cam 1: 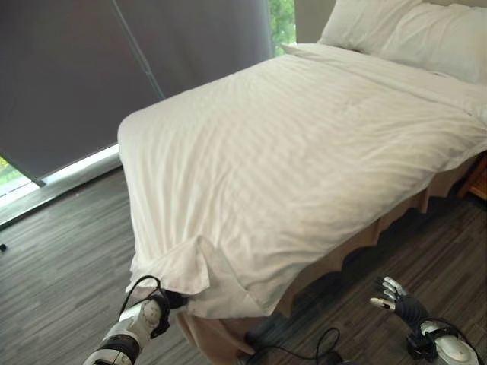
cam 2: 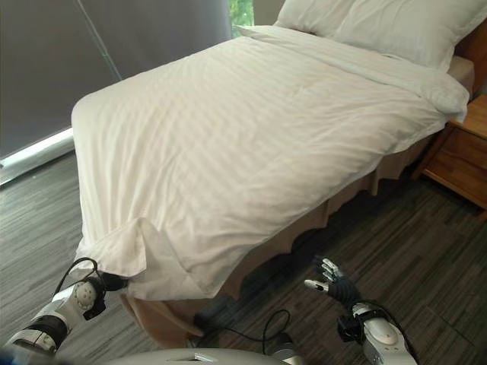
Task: Making the bed.
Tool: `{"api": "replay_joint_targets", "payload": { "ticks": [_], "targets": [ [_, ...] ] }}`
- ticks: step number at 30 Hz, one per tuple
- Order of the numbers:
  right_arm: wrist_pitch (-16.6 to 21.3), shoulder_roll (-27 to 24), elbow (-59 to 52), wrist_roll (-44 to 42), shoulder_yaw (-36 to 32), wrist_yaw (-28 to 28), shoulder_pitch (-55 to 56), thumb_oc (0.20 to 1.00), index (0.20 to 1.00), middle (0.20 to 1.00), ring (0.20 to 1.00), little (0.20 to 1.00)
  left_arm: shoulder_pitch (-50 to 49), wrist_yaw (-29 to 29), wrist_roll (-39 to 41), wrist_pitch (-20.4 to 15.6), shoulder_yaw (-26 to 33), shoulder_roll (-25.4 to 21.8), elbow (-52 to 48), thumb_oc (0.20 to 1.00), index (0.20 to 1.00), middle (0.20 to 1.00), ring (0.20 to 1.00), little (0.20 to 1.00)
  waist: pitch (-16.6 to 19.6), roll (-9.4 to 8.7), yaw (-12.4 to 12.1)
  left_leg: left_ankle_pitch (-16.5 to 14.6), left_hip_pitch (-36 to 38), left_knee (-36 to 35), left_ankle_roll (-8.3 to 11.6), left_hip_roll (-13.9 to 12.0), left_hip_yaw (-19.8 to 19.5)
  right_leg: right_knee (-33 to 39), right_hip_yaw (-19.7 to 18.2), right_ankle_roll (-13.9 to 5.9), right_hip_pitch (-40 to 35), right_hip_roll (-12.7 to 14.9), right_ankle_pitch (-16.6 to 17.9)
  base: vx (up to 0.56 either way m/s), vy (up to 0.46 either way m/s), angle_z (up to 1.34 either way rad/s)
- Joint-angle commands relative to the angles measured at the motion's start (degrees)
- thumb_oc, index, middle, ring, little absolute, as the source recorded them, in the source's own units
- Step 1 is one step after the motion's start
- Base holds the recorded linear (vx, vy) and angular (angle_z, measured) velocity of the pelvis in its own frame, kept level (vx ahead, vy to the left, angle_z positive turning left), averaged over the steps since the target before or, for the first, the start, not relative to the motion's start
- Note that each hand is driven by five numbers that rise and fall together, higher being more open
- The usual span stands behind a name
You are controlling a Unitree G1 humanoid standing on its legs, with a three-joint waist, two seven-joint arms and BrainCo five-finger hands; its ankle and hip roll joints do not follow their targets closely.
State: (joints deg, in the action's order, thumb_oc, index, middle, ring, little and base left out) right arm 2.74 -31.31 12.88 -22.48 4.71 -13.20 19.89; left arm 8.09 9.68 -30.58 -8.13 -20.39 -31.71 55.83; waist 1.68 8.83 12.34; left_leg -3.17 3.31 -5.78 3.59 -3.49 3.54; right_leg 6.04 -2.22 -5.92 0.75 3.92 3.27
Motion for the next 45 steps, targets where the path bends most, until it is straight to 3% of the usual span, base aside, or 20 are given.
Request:
{"api": "replay_joint_targets", "payload": {
  "ticks": [1,5,6,7,9,12,15,16,18,21,26,32,33,34,37,38,39,41,44,45],
  "targets": [
    [1.85,0.60,-0.83,-0.17,-0.26,-1.67,-3.38,1.000,1.000,1.000,1.000,1.000,-19.13,10.83,1.28,-0.88,-7.27,3.52,3.82,1.000,1.000,1.000,1.000,1.000,-1.66,-5.70,-4.47,1.50,-0.63,0.78,-1.18,-0.26,2.51,-2.45,-1.52,-2.07,0.65,2.08,-1.42,0.03,-0.006,0.19],
    [1.88,1.03,0.93,-1.78,1.55,-3.24,-3.51,1.000,1.000,1.000,1.000,1.000,-18.40,9.54,18.49,-0.49,5.45,-6.42,-6.10,1.000,1.000,1.000,1.000,1.000,-1.33,-5.69,-5.60,2.42,-0.53,0.78,-1.10,-0.03,0.99,-3.24,-0.20,-1.85,-0.21,2.45,-1.93,-0.02,-0.025,0.10],
    [1.95,0.85,0.99,-1.97,1.40,-3.89,-3.11,1.000,1.000,1.000,1.000,1.000,-19.64,10.65,20.92,-0.69,7.81,-10.63,-10.50,1.000,1.000,1.000,1.000,1.000,-1.24,-5.46,-6.27,2.61,-0.54,0.78,-1.09,-0.02,0.57,-3.27,0.19,-1.86,-0.43,2.55,-1.92,0.00,-0.038,0.15],
    [1.68,0.68,1.40,-1.87,1.74,-5.78,-2.10,1.000,1.000,1.000,1.000,1.000,-23.75,14.43,22.47,-0.64,11.04,-18.61,-16.99,1.000,1.000,1.000,1.000,1.000,-0.93,-5.55,-7.08,2.80,-0.36,0.78,-0.98,0.04,-0.20,-3.22,1.14,-1.98,-1.22,2.77,-2.11,0.01,-0.029,0.25],
    [1.61,0.56,1.42,-0.95,1.75,-6.62,-1.38,1.000,1.000,1.000,1.000,1.000,-27.01,16.07,22.21,-0.56,13.46,-22.46,-20.60,1.000,1.000,1.000,1.000,1.000,-0.71,-5.83,-7.43,2.81,-0.17,0.78,-0.96,0.11,-0.53,-3.09,1.57,-2.04,-1.68,2.89,-2.21,0.02,-0.016,0.32],
    [1.40,-0.16,0.16,-0.77,0.27,-8.22,0.30,1.000,1.000,1.000,1.000,1.000,-36.75,19.27,30.51,0.13,23.52,-29.08,-34.65,1.000,1.000,1.000,1.000,1.000,-0.55,-5.82,-9.21,2.86,0.07,0.78,-1.00,0.23,-1.23,-2.90,2.47,-2.09,-2.66,3.03,-2.33,0.02,-0.019,0.21],
    [1.82,0.08,0.42,-1.08,0.26,-8.67,0.34,1.000,1.000,1.000,1.000,1.000,-43.46,19.96,34.74,0.14,30.31,-30.89,-39.96,1.000,1.000,1.000,1.000,1.000,-0.48,-6.28,-9.44,2.90,0.40,0.78,-1.02,0.26,-1.55,-2.59,2.95,-2.17,-3.37,3.12,-2.25,0.01,-0.011,0.16],
    [2.34,0.20,0.41,-1.71,-1.52,-8.77,0.64,1.000,1.000,1.000,1.000,1.000,-49.40,19.28,43.62,1.14,39.01,-30.95,-47.65,1.000,1.000,1.000,1.000,1.000,-0.40,-6.20,-10.86,3.11,0.40,0.78,-1.13,0.30,-2.17,-2.33,3.52,-2.18,-3.92,3.08,-2.33,-0.01,-0.007,0.21],
    [2.54,0.45,0.52,-1.62,-1.47,-8.68,0.53,1.000,1.000,1.000,1.000,1.000,-52.65,19.33,45.16,1.69,43.07,-31.25,-50.39,1.000,1.000,1.000,1.000,1.000,-0.53,-6.58,-10.66,3.10,0.61,0.78,-1.16,0.36,-2.40,-2.22,3.82,-2.21,-4.39,3.11,-2.42,-0.01,-0.003,0.18],
    [2.63,0.47,0.92,-1.41,-2.64,-9.08,0.29,1.000,1.000,1.000,1.000,1.000,-59.85,18.52,48.32,1.88,56.27,-31.80,-57.79,1.000,1.000,1.000,1.000,1.000,-0.64,-6.87,-11.88,3.17,0.88,0.78,-1.23,0.39,-3.14,-2.03,4.61,-2.21,-5.24,3.26,-2.64,-0.01,-0.001,0.18],
    [2.32,1.01,1.29,-1.17,-2.45,-9.42,-0.51,1.000,1.000,1.000,1.000,1.000,-61.82,16.47,50.15,0.95,65.03,-32.62,-61.50,1.000,1.000,1.000,1.000,1.000,-0.65,-7.02,-12.66,3.15,1.09,0.78,-1.20,0.46,-3.75,-1.77,5.25,-2.18,-5.99,3.44,-2.79,0.00,-0.001,0.21],
    [3.37,1.88,0.96,-1.97,-1.90,-9.62,-0.96,1.000,1.000,1.000,1.000,1.000,-55.55,9.88,55.87,-4.47,67.85,-29.08,-63.21,1.000,1.000,1.000,1.000,1.000,-0.81,-7.45,-12.71,3.06,1.44,0.78,-1.09,0.46,-3.92,-1.60,5.27,-2.08,-6.54,3.42,-3.17,0.00,0.002,0.02],
    [4.25,2.28,1.06,-1.84,-0.96,-9.52,-1.46,1.000,1.000,1.000,1.000,1.000,-46.97,3.57,59.82,-7.57,66.55,-26.07,-60.85,1.000,1.000,1.000,1.000,1.000,-0.63,-7.88,-12.30,3.07,1.41,0.78,-0.99,0.46,-3.92,-1.55,5.14,-2.00,-6.47,3.44,-3.18,0.00,0.000,0.00],
    [4.68,2.56,1.39,-1.44,-0.45,-8.91,-1.80,1.000,1.000,1.000,1.000,1.000,-41.50,2.14,63.98,-8.19,63.94,-24.17,-60.34,1.000,1.000,1.000,1.000,1.000,-0.70,-7.88,-12.09,2.99,1.41,0.78,-0.96,0.43,-3.88,-1.56,5.09,-1.98,-6.40,3.47,-3.13,-0.01,0.023,0.04],
    [4.97,2.65,1.05,-0.72,-0.56,-8.46,-1.56,1.000,1.000,1.000,1.000,1.000,-32.56,0.01,65.16,-9.92,57.44,-20.39,-60.51,1.000,1.000,1.000,1.000,1.000,-1.12,-7.96,-11.42,2.82,1.48,0.78,-0.87,0.23,-3.59,-1.64,4.71,-1.91,-6.23,3.43,-3.31,-0.01,0.015,0.00],
    [5.17,2.81,1.46,-0.06,0.27,-7.70,-1.92,1.000,1.000,1.000,1.000,1.000,-24.99,-2.40,66.09,-10.73,50.71,-15.94,-59.17,1.000,1.000,1.000,1.000,1.000,-1.54,-8.44,-10.32,2.84,1.36,0.78,-0.81,0.15,-3.35,-1.94,4.33,-1.89,-5.82,3.39,-3.34,-0.02,0.012,-0.06],
    [5.19,2.75,1.51,-0.05,0.00,-7.68,-1.92,1.000,1.000,1.000,1.000,1.000,-24.52,-2.53,65.94,-10.77,50.29,-15.88,-59.02,1.000,1.000,1.000,1.000,1.000,-1.65,-8.29,-10.52,2.84,1.37,0.78,-0.82,0.15,-3.36,-1.99,4.34,-1.89,-5.81,3.39,-3.37,-0.05,0.023,-0.01],
    [5.09,2.91,1.80,0.77,1.12,-6.34,-2.54,1.000,1.000,1.000,1.000,1.000,-15.39,-4.56,69.77,-10.99,40.65,-7.01,-56.16,1.000,1.000,1.000,1.000,1.000,-2.82,-9.18,-8.76,2.84,0.87,0.78,-0.82,-0.01,-2.85,-2.39,3.51,-1.81,-4.66,3.27,-3.14,-0.06,0.016,-0.07],
    [5.03,2.75,1.99,1.02,1.18,-5.99,-2.77,1.000,1.000,1.000,1.000,1.000,-12.85,-5.07,69.99,-11.07,38.24,-5.20,-55.21,1.000,1.000,1.000,1.000,1.000,-3.16,-9.35,-8.48,2.87,0.73,0.78,-0.81,-0.13,-2.58,-2.45,3.22,-1.82,-4.31,3.19,-3.02,-0.02,0.003,-0.05],
    [5.18,3.09,2.12,1.06,2.45,-5.39,-3.73,1.000,1.000,1.000,1.000,1.000,-6.82,-4.80,75.95,-11.61,33.87,0.46,-50.26,0.200,0.200,0.200,0.200,0.200,-3.75,-10.34,-7.18,2.98,0.31,0.78,-0.69,-0.40,-1.81,-2.35,2.44,-1.90,-3.49,2.98,-2.65,-0.03,0.002,-0.21]
  ]
}}
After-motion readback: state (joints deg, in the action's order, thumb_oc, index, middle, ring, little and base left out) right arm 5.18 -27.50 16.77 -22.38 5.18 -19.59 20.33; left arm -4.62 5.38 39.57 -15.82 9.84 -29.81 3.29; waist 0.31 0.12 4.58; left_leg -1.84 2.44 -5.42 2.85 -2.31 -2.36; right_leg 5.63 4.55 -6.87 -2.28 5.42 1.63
